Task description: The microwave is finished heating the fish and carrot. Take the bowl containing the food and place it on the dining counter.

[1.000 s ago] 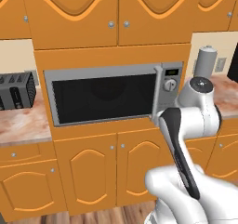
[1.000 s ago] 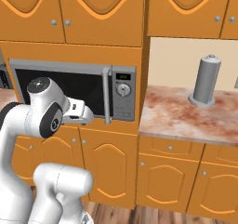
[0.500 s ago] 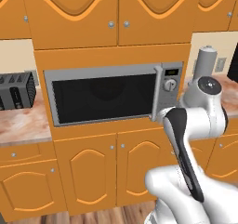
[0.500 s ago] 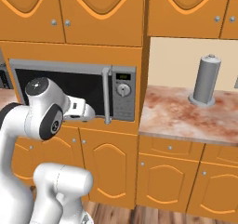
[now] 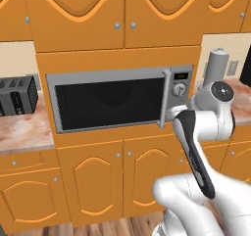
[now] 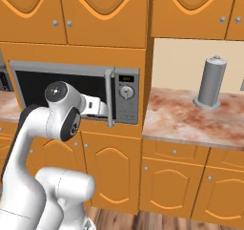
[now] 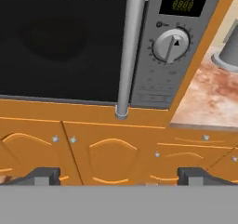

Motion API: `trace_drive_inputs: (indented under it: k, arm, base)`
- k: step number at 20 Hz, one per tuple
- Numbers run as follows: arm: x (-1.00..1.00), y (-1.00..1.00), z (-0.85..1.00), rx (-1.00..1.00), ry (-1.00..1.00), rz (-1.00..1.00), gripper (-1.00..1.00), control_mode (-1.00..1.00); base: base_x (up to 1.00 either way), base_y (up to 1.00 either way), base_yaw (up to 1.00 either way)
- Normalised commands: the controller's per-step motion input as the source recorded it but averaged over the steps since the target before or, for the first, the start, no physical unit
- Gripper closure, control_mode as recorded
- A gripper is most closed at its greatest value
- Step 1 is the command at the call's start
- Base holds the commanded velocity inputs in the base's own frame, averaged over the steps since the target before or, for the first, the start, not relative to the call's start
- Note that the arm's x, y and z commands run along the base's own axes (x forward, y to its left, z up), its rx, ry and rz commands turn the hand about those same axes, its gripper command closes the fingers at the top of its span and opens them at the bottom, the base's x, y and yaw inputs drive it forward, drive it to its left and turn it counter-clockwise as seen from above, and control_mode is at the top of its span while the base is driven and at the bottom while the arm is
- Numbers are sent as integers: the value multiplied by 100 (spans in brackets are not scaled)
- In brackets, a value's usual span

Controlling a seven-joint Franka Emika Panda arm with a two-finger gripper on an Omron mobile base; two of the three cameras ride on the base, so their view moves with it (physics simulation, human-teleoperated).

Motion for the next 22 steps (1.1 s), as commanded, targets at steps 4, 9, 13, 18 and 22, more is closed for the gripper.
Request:
trace_drive_inputs:
  k: [4,9,13,18,22]
  arm:
    - [79,-4,-7,0,0,0,-100,-100]
    - [96,0,-27,0,0,0,-100,-100]
    - [91,0,-39,0,0,0,-100,-100]
    - [72,0,-36,0,-2,0,-100,-100]
    - [49,-2,-37,0,-6,0,-100,-100]
  base:
    - [0,0,0]
    - [0,0,0]
    - [0,0,0]
    - [0,0,0]
    - [0,0,0]
